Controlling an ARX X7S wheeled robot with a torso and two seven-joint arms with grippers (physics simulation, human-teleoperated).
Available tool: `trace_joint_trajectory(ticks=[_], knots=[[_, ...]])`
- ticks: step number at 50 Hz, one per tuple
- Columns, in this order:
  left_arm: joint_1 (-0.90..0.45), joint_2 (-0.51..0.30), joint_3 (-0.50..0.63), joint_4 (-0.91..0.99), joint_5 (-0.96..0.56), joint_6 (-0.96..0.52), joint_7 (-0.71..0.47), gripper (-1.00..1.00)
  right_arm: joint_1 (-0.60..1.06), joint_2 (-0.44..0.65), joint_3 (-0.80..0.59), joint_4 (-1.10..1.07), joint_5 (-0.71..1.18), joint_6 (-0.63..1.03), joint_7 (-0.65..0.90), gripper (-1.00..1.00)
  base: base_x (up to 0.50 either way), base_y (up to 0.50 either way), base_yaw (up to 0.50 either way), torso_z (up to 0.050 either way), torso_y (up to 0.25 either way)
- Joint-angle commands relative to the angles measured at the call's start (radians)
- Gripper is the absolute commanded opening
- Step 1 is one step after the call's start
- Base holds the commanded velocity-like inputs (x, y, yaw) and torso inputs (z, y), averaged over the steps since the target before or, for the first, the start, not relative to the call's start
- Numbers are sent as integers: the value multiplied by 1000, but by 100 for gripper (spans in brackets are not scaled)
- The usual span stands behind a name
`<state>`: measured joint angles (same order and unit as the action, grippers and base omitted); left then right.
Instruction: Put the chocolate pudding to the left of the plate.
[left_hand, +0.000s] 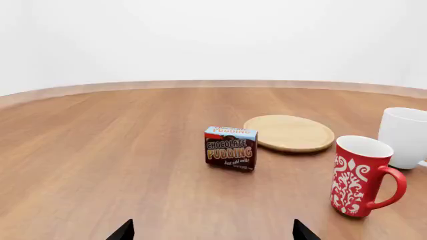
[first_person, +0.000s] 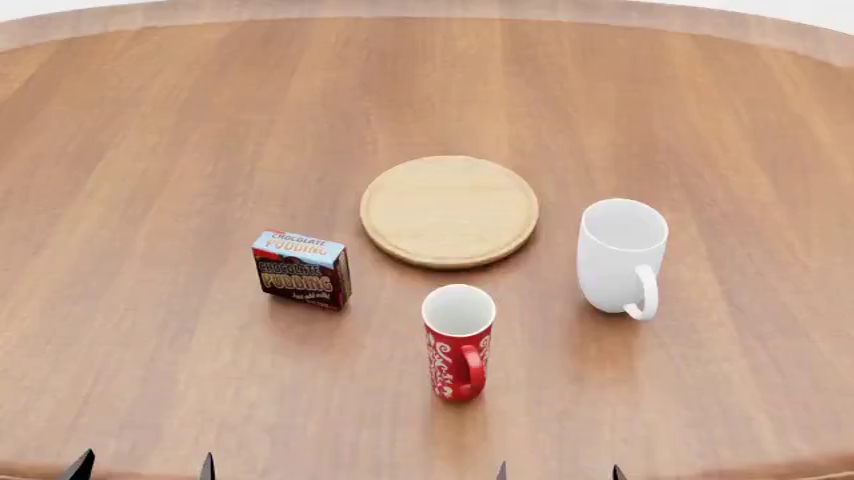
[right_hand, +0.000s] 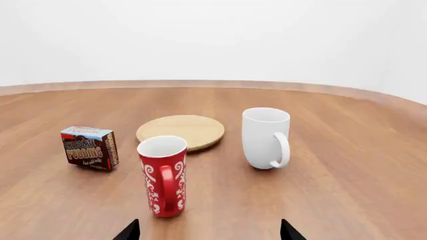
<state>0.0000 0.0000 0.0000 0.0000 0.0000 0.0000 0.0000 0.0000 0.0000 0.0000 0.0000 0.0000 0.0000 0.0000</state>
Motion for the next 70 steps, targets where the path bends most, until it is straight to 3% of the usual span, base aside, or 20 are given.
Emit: trace_joint_trajectory(ticks=[1,58,61,70], knots=[[-6,-9,10,-17,-9,12,-9,100,4,23,-30,12,24,-8,30,100,0,0,0,0,0],[-4,-101,158,-32,-56,32,-121,100,-6,103,-156,-15,57,0,143,100,0,132,0,0,0],[11,-114,156,37,-166,-45,-49,100,-5,105,-160,-14,58,-3,149,100,0,177,0,0,0],[-5,-114,169,-27,-85,27,-121,100,-3,114,-168,-12,65,-5,161,100,0,178,0,0,0]])
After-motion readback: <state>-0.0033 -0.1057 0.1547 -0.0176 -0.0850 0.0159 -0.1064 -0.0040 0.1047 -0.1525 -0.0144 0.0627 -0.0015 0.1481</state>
